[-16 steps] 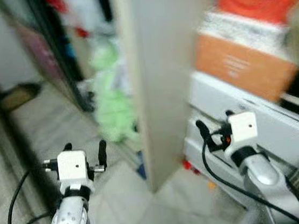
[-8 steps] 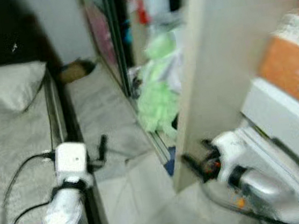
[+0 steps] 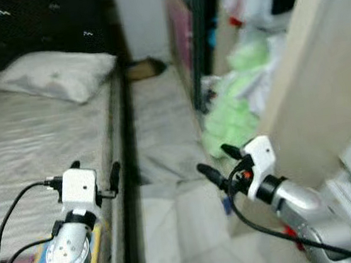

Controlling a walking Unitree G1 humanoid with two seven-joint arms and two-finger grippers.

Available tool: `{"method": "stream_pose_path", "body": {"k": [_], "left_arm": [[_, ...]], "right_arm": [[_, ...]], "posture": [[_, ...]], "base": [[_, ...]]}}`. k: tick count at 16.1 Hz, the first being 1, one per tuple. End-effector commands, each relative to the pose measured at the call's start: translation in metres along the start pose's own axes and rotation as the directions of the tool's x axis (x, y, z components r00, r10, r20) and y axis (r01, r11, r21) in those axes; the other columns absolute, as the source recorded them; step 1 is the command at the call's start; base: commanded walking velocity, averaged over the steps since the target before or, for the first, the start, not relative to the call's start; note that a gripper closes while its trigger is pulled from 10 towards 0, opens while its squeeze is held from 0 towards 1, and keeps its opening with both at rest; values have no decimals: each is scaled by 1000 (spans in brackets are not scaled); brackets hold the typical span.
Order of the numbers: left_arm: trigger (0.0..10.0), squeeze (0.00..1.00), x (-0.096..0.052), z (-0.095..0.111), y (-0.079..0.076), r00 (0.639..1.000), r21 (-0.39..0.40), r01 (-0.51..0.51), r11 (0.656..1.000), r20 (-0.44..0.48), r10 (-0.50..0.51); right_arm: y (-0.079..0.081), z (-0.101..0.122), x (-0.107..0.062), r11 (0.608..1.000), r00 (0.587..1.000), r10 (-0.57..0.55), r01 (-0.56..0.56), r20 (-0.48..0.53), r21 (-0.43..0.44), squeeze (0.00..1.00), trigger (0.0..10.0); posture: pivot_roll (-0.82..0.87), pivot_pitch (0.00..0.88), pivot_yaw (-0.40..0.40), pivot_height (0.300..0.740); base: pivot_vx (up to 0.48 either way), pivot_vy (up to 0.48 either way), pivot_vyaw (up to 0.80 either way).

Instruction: Clean up the room

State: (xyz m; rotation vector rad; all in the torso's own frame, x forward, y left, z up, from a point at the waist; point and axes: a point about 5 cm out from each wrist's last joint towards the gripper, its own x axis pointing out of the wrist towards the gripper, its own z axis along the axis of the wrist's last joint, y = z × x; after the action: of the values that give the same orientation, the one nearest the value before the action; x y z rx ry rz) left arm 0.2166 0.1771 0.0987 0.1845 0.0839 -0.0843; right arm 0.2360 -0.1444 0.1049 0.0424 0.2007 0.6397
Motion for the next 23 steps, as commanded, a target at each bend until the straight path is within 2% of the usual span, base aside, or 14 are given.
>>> {"method": "stream_pose_path", "body": {"k": [1,4,7,10,13,23], "left_arm": [[10000,0,2,4,-3,1000,7,12,1000,15,-12],[10000,0,3,6,-1,1000,13,13,1000,18,-14],[10000,0,0,5,-4,1000,6,-1,1000,11,1],[10000,0,2,7,-4,1000,-16,-30,999,8,30],[10000,0,5,8,-1,999,-48,-43,998,0,43],[10000,0,9,12,-4,999,-62,-31,998,32,33]], "right_arm": [[-7,2,0,999,999,-40,40,8,-18,0,10000],[-16,6,4,988,990,-134,137,49,-71,0,10000],[-25,11,7,968,968,-233,240,97,-66,0,10000],[-28,19,13,951,946,-288,300,148,-73,0,10000],[-28,24,16,941,934,-312,329,176,-78,0,10000],[-29,24,19,925,917,-347,369,197,-86,0,10000]], "posture": [[-47,0,19,740],[-41,0,15,740],[-39,0,17,740],[-41,0,29,740],[-42,0,33,740],[-55,0,36,740]], "base": [[0,0,800],[0,0,800],[0,0,800],[0,0,800],[0,0,800],[0,0,800]]}}
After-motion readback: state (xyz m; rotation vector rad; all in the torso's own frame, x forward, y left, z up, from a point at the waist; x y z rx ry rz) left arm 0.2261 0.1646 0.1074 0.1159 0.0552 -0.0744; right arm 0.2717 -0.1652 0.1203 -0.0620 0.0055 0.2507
